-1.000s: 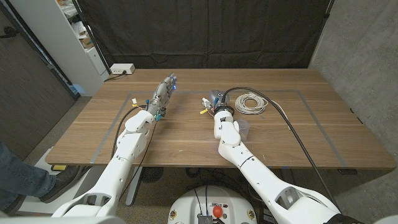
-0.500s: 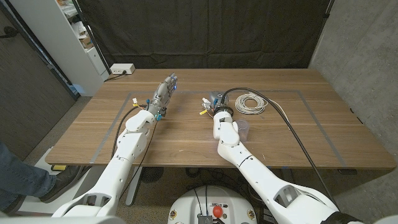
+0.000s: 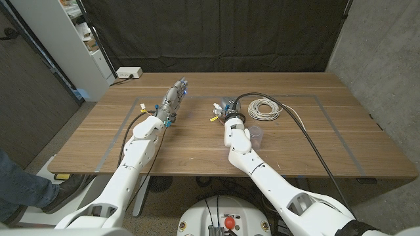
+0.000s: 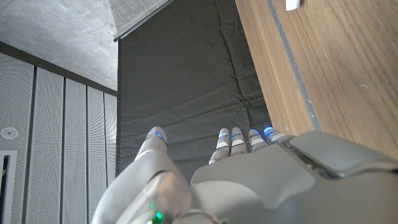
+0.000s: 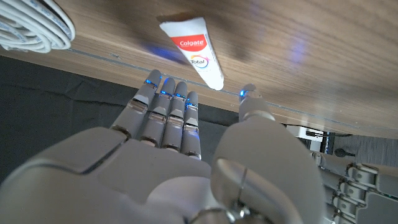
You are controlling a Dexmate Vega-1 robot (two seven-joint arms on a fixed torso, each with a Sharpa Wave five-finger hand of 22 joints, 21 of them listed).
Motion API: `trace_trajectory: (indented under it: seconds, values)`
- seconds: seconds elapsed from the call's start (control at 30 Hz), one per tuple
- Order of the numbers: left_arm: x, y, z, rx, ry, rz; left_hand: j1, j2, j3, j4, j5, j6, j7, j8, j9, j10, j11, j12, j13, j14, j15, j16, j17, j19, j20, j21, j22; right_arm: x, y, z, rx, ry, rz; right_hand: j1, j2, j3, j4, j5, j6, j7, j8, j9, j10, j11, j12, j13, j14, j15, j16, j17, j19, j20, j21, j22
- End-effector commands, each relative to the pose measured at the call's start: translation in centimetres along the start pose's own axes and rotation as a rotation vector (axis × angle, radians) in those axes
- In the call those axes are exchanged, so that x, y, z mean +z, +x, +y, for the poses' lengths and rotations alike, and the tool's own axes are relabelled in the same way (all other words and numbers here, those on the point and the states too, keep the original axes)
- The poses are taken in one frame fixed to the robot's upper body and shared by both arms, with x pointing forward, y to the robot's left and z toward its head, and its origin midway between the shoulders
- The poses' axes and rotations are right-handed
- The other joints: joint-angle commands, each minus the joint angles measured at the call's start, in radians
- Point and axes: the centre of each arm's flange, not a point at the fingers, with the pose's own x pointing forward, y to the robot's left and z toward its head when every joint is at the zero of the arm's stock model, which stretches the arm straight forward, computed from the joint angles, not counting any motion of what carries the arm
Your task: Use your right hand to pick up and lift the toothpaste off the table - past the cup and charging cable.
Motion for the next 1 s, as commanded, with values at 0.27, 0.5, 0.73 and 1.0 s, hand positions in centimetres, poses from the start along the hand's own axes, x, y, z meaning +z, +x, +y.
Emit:
trace_trajectory:
  seconds: [0.27,0.5,0.73,1.0]
  values:
    - [0.0,-0.1,-0.1,-0.005,0.006,0.006,0.001,0.012,0.001,-0.005,-0.004,0.001,-0.004,0.003,0.004,-0.007,0.005,0.000,-0.001,-0.007,0.008,0.002,0.005,-0.046,0.007,0.002,0.002,-0.2,0.5,1.4,0.019,0.019,0.019,0.012,0.003,-0.009,0.003,-0.003,0.014,-0.004,0.004,0.004,0.023,-0.009,0.009,0.005,0.023,-0.002,0.013,0.010,0.014,-0.006,0.006,0.005]
    - [-0.1,-0.2,-0.1,-0.004,0.008,0.009,0.000,0.012,0.000,-0.005,-0.004,0.002,-0.004,0.003,0.004,-0.007,0.003,0.000,-0.001,-0.008,0.009,0.002,0.005,-0.047,0.007,0.002,0.003,-0.6,0.8,1.6,0.022,0.020,0.030,0.013,0.004,-0.011,0.004,-0.005,0.025,-0.008,0.006,0.004,0.028,-0.009,0.009,0.006,0.033,-0.005,0.018,0.013,0.021,-0.008,0.007,0.005]
    - [-0.2,-0.3,-0.1,-0.003,0.008,0.012,0.000,0.012,0.000,-0.006,-0.004,0.001,-0.006,0.003,0.004,-0.008,0.004,-0.001,-0.001,-0.007,0.007,0.002,0.005,-0.047,0.008,0.002,0.003,-0.9,1.0,1.8,0.023,0.026,0.035,0.011,0.005,-0.015,0.007,-0.007,0.030,-0.012,0.006,0.004,0.038,-0.011,0.011,0.007,0.039,-0.009,0.021,0.016,0.026,-0.010,0.008,0.005]
    - [-0.3,-0.2,-0.3,-0.003,0.011,0.018,0.000,0.013,-0.001,-0.007,-0.004,0.003,-0.005,0.003,0.004,-0.007,0.001,0.000,-0.001,-0.007,0.008,0.002,0.005,-0.048,0.008,0.002,0.003,-1.2,1.2,2.0,0.024,0.031,0.037,0.006,0.006,-0.020,0.010,-0.009,0.039,-0.017,0.008,0.005,0.051,-0.016,0.013,0.007,0.050,-0.015,0.027,0.019,0.035,-0.013,0.011,0.006]
